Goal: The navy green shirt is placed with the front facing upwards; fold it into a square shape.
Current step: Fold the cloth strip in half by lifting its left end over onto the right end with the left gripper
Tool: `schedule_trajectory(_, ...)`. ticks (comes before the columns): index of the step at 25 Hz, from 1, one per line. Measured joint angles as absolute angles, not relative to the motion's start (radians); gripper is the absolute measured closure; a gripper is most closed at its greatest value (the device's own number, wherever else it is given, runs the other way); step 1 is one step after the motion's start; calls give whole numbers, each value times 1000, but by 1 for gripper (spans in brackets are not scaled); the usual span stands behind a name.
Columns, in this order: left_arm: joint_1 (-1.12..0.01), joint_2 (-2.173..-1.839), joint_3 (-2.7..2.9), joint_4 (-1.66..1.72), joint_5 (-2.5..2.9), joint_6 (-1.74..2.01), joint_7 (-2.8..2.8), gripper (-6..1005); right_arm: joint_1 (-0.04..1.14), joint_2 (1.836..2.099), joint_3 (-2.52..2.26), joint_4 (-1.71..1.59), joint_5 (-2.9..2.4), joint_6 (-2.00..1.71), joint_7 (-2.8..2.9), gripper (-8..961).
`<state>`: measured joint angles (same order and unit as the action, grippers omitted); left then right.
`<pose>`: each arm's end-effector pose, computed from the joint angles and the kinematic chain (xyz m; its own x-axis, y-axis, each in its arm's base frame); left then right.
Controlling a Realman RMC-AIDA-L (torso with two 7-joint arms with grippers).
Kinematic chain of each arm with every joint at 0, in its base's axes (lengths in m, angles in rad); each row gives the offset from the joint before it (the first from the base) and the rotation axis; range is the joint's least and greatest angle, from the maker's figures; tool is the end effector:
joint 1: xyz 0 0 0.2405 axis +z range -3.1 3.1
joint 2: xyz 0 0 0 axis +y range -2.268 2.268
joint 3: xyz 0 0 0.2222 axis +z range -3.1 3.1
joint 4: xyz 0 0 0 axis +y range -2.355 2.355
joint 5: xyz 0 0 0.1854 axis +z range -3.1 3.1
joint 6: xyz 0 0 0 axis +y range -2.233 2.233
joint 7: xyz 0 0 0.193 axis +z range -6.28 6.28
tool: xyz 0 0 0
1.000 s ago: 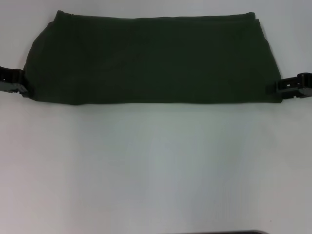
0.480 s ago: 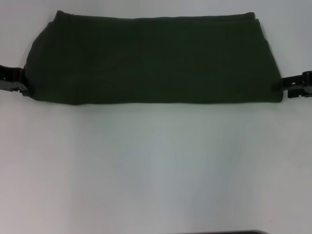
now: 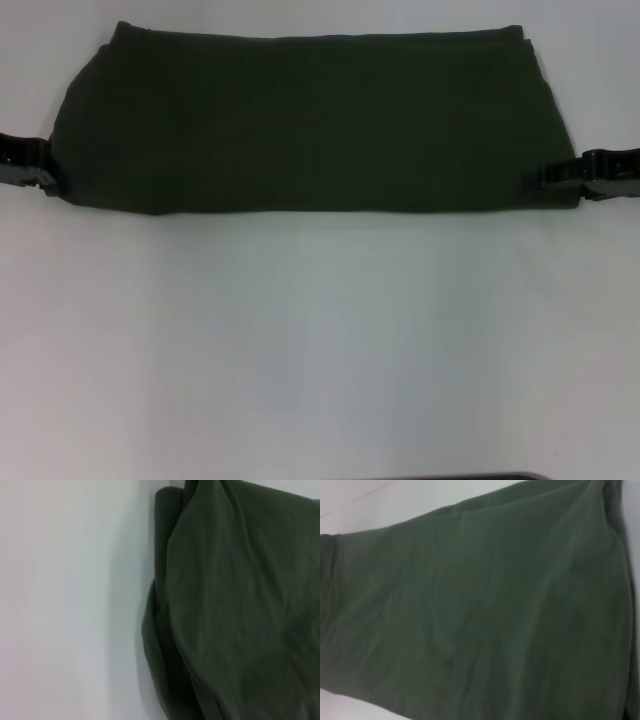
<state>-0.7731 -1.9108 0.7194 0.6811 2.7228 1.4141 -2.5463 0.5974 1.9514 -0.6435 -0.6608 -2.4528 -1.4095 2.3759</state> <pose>-0.2839 0.3588 0.0261 0.2521 0.9588 0.1310 0.8982 -0.1814 -0.4005 0.2927 0.3284 0.0059 0.1896 -0.9380 -0.2902 -0.9763 -0.1486 -0.1575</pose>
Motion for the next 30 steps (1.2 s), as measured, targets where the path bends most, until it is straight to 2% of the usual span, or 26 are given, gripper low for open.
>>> schedule_trajectory(15, -776, -1913, 719, 693, 2723, 1411, -2546, 962, 599, 1951, -650, -640, -2456, -1400, 2350, 244)
schedule_trajectory(21, -776, -1914, 722, 693, 2723, 1417, -2546, 962, 600, 1944, -656, -643, -2458, -1395, 2359, 487)
schedule_trajectory(30, -784, -1911, 735, 693, 2723, 1425, -2549, 960, 611, 1945, -658, -646, -2482, -1390, 2373, 680)
